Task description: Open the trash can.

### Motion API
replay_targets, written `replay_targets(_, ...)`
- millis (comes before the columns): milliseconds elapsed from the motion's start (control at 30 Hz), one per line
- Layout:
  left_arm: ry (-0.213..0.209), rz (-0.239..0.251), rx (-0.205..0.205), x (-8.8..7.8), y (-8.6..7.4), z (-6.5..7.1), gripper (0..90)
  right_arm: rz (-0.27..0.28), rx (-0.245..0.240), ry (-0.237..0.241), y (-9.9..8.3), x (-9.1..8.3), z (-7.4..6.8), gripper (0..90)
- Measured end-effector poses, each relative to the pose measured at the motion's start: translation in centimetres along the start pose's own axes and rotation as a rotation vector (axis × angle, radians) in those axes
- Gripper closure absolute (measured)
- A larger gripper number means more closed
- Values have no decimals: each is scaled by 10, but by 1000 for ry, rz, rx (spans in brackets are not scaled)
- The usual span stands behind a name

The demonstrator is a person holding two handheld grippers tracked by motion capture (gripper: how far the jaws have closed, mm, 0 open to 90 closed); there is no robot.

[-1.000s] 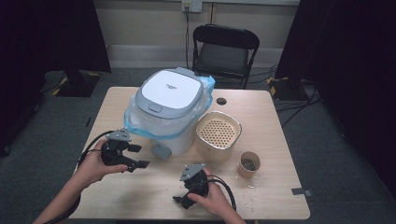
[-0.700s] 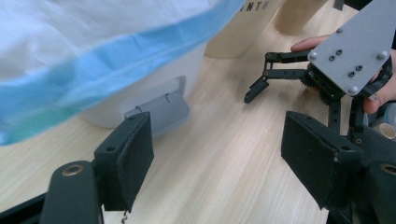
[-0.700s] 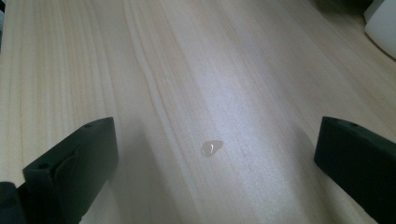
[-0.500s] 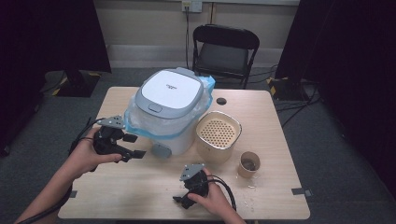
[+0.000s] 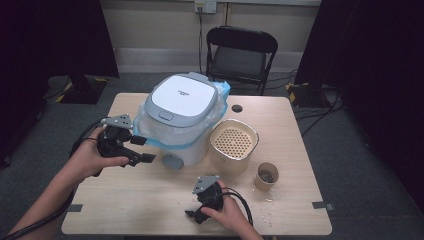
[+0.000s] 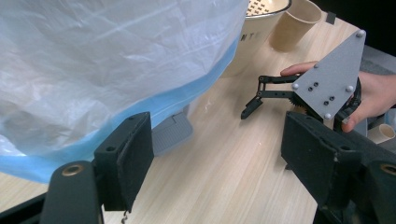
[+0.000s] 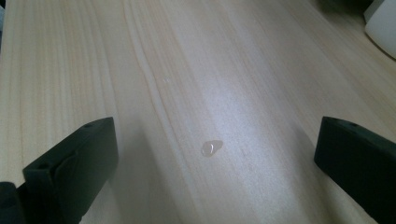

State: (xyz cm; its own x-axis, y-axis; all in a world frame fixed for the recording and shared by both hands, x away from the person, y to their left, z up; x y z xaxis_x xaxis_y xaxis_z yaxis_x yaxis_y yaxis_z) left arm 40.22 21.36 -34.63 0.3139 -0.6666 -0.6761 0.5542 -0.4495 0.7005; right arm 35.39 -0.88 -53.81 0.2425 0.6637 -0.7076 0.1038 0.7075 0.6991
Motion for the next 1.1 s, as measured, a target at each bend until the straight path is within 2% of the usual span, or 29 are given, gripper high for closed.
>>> replay_targets(200,5,-12,14,-6,9,4,250,0,2,0,0,0,0,0)
replay_targets(900,16,11,45,-22,41,9,261,-3,1,0,0,0,0,0)
replay_targets(1100,19,17,41,-23,52,12,263,-4,2,0,0,0,0,0)
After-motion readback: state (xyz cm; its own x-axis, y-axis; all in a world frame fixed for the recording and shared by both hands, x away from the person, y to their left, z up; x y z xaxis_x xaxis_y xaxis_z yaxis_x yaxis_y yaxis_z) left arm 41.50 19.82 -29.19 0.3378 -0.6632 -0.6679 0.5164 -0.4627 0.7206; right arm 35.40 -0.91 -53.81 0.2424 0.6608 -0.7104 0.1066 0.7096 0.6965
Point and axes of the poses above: each handheld gripper's, and its own axes: x roughly forward along the jaws, y roughly out of its top, z roughly to its right, the point moved 5 cm from there along x, roughly forward along the jaws, and after that the axes turned 8 degrees about -x, right-handed, at the moved point
